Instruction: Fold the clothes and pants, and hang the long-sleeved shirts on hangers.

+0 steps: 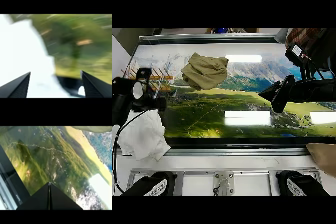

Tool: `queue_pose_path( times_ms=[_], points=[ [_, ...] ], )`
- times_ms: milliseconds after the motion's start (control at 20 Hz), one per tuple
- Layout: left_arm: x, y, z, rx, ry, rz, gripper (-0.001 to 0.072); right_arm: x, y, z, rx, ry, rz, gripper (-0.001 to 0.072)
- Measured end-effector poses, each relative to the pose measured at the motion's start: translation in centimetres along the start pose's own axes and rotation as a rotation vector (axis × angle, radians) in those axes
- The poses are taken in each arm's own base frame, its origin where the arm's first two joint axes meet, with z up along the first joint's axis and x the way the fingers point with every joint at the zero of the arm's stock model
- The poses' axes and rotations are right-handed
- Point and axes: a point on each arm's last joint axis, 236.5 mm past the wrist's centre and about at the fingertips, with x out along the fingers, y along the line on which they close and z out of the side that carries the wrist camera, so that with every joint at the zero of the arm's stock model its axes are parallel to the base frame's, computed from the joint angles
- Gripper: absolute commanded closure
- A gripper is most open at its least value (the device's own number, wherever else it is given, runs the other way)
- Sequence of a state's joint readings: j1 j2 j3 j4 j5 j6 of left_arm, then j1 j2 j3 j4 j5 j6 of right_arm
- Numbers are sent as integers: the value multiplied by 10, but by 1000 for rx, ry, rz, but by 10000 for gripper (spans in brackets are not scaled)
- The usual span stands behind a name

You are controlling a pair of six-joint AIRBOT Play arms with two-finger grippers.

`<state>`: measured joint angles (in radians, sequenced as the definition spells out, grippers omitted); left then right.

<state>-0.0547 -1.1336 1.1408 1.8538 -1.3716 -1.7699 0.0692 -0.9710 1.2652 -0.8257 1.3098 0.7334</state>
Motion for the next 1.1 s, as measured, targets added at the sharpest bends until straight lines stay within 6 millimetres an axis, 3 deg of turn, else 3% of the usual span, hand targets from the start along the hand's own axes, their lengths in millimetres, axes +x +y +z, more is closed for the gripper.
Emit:
queue_pose_path(
  times_ms=[100, 250, 350, 500, 550, 600, 650, 700, 800, 900, 1000, 1100],
  points=[
    [31, 39, -25, -68, 82, 85, 5, 0, 0, 0, 0, 0, 0, 678],
    [71, 77, -60, -160, 172, 147, 4, 0, 0, 0, 0, 0, 0, 678],
    [91, 88, -78, -209, 200, 146, 4, 0, 0, 0, 0, 0, 0, 678],
    [113, 86, -97, -260, 219, 112, 35, 0, 0, 0, 0, 0, 0, 678],
    [118, 84, -100, -266, 221, 105, 204, 0, 0, 0, 0, 0, 0, 678],
    [121, 81, -104, -273, 224, 97, 578, 0, 0, 0, 0, 0, 0, 678],
    [124, 78, -106, -277, 226, 90, 683, 0, 0, 0, 0, 0, 0, 678],
    [124, 78, -107, -274, 226, 90, 683, 0, 0, 0, 0, 0, 0, 678],
    [116, 74, -101, -271, 190, 86, 683, 0, 0, 0, 0, 0, 0, 678],
    [90, 69, -79, -251, 97, 78, 683, 0, 0, 0, 0, 0, -1, 678],
    [43, 54, -51, -205, -27, 57, 684, 0, 0, 0, 0, 0, -1, 678],
    [-14, 28, -33, -130, -149, 10, 684, 0, 0, 0, 0, 0, 0, 678]
  ],
)
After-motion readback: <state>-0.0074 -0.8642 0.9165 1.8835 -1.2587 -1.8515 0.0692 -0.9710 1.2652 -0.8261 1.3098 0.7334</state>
